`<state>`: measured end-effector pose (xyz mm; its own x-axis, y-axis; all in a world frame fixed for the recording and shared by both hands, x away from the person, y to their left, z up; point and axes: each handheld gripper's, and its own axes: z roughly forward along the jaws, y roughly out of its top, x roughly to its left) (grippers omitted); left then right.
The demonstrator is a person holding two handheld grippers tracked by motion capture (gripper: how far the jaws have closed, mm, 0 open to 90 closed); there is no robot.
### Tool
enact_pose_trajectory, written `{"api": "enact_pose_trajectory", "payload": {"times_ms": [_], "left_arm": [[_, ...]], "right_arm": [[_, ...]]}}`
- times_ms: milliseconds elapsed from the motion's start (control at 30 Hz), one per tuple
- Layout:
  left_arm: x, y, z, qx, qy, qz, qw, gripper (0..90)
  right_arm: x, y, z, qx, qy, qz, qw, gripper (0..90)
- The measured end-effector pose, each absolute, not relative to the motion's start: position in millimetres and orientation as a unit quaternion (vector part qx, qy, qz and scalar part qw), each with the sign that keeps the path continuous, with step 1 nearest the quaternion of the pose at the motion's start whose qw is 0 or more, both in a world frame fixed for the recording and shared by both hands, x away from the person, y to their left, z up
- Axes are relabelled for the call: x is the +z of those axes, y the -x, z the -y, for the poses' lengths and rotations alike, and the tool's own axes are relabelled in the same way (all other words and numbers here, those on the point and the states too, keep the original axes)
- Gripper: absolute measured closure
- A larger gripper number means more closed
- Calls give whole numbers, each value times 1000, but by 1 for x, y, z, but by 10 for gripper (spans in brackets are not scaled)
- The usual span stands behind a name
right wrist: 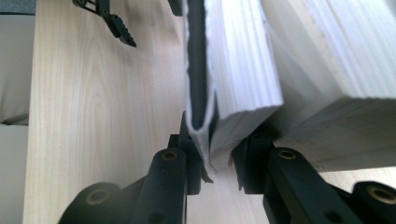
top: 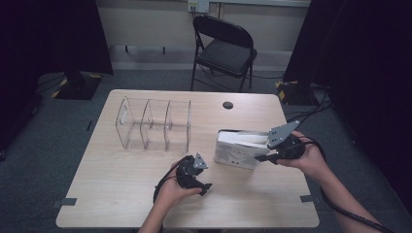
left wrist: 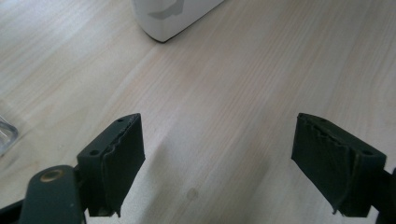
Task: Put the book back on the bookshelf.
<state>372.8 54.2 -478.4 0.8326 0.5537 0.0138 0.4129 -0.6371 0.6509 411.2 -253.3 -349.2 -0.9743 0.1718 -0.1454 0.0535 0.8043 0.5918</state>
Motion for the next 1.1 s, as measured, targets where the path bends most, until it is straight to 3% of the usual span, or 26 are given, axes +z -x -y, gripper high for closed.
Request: {"api": "enact_pose_trajectory", "payload": {"times_ms": [400, 733, 1100], "left_arm": [[-491, -368, -69, 103, -895, -271, 340, 158], [-501, -361, -79, 114, -873, -269, 389, 146], [-501, -361, -79, 113, -875, -268, 388, 143]], "right_arm": [[-347, -413, 252, 313, -56, -946, 66, 749], [-340, -415, 242, 272, -88, -957, 55, 746], [-313, -413, 223, 242, -109, -963, 50, 677]]}}
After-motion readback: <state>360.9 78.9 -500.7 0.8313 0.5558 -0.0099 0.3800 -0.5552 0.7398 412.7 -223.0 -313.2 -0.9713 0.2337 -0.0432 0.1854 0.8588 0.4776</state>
